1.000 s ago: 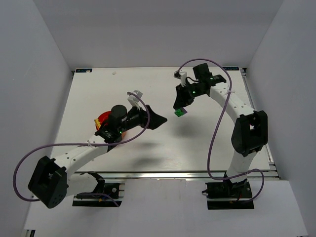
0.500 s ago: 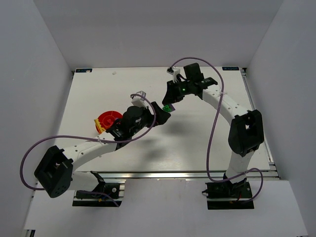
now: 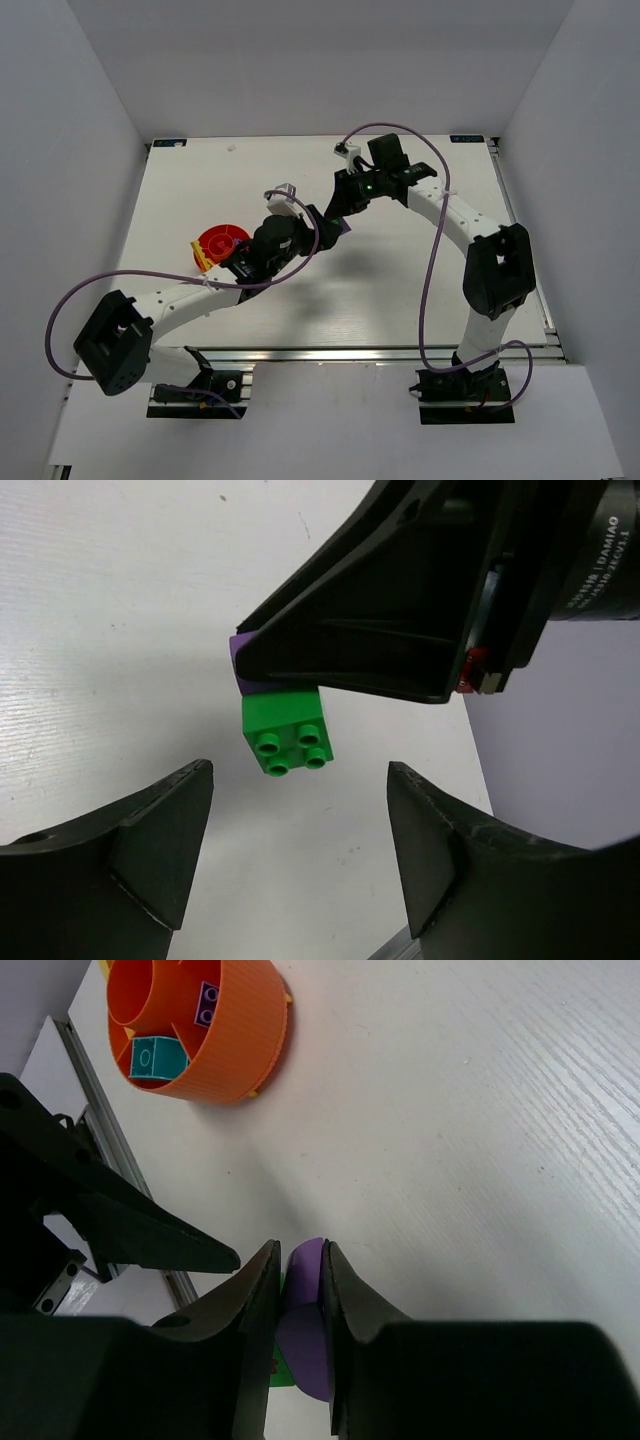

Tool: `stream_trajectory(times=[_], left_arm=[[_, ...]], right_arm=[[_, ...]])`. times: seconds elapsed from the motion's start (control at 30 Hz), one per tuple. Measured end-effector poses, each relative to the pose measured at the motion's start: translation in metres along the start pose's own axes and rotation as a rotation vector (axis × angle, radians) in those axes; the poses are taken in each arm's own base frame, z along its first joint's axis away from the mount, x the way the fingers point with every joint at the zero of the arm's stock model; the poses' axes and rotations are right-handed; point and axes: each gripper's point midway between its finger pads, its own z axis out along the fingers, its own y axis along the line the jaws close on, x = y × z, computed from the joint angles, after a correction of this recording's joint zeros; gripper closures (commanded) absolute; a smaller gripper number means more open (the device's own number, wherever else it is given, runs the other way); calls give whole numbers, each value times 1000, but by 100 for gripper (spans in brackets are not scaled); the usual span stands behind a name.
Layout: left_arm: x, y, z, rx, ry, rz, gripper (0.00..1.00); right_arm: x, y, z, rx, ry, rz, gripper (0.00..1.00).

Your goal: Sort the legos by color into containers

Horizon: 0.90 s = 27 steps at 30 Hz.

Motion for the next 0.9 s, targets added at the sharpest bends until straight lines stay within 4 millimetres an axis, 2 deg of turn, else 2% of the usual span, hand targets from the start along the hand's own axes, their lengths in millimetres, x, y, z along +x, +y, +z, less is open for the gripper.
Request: stream_trajectory(times=[0.17, 0.43, 0.47, 0.5, 0.57, 0.63, 0.7, 0.9], left_arm=[[2, 4, 4, -13, -1, -2, 26], [4, 5, 8, -15, -1, -11, 26], [4, 4, 8, -13, -2, -13, 30], [4, 4, 9, -12, -3, -17, 30], [5, 4, 10, -14, -1, -21, 42], [5, 3, 10, -9, 0, -27, 49], [4, 1, 10, 0, -3, -30, 62], [6, -1, 10, 3, 1, -40, 82]], right_arm=[[-2, 8, -4, -7, -12, -5, 100], [-6, 20, -6, -21, -26, -30, 100], [-5, 21, -6, -21, -26, -31, 100], [-4, 22, -6, -23, -24, -31, 100], [-2, 23, -4, -25, -18, -30, 100], [-1, 22, -4, -23, -16, -30, 100], [-1, 23, -3, -23, -16, -32, 100], [0, 22, -4, -16, -19, -33, 100]])
